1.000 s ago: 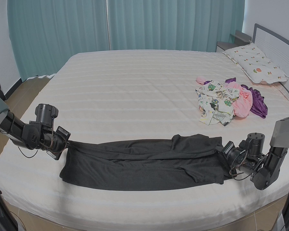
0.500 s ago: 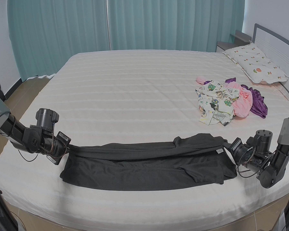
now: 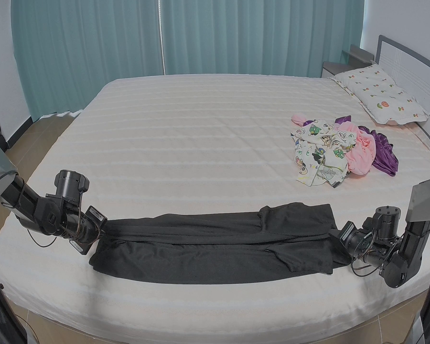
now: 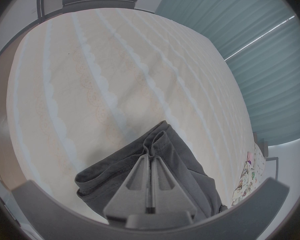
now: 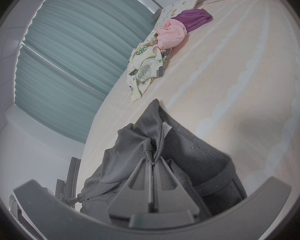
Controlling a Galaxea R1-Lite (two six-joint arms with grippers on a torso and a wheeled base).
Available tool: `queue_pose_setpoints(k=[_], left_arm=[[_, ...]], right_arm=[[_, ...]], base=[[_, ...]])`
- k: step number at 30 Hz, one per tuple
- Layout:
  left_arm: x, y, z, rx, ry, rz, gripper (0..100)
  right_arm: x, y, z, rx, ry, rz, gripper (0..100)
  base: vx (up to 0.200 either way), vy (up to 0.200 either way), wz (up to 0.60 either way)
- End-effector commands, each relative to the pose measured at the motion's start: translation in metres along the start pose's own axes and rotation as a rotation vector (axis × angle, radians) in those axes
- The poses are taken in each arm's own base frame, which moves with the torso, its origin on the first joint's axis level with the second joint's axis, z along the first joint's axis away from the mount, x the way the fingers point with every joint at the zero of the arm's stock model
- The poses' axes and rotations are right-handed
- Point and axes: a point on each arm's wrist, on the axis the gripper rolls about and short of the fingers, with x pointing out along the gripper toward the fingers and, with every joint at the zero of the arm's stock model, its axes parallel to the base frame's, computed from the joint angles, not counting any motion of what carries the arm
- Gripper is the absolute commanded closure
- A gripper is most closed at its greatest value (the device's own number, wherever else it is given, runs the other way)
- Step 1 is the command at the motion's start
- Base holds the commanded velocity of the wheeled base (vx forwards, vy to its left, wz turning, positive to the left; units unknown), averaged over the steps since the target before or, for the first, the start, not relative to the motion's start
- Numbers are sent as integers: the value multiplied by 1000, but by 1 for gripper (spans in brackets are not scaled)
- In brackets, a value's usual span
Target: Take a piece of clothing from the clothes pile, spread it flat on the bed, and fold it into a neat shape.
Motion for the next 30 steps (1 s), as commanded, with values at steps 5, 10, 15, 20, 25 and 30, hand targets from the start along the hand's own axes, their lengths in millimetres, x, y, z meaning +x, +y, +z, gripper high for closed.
queue_pose_setpoints(k=[5, 10, 15, 20, 25, 30], left_arm=[[0, 7, -4, 27, 11, 20, 0], [-9, 7, -1, 29, -1, 8, 0], [-24, 15, 4, 60, -19, 0, 0], [-34, 33, -6, 126, 9, 26, 0], [-40, 49, -17, 242, 90, 26, 0], [-37, 49, -18, 254, 96, 31, 0]], right_arm=[[2, -6, -4, 5, 21, -19, 0], [-3, -4, 0, 12, 1, -9, 0], [-20, -3, 2, 17, -22, 0, 0], [-35, -5, 5, 24, -49, 2, 0], [-39, -8, 1, 36, -35, -13, 0], [-42, -5, 3, 73, -44, 0, 0]], base=[[0, 0, 0], [0, 0, 0], [0, 0, 0], [0, 0, 0], [0, 0, 0], [0, 0, 0]])
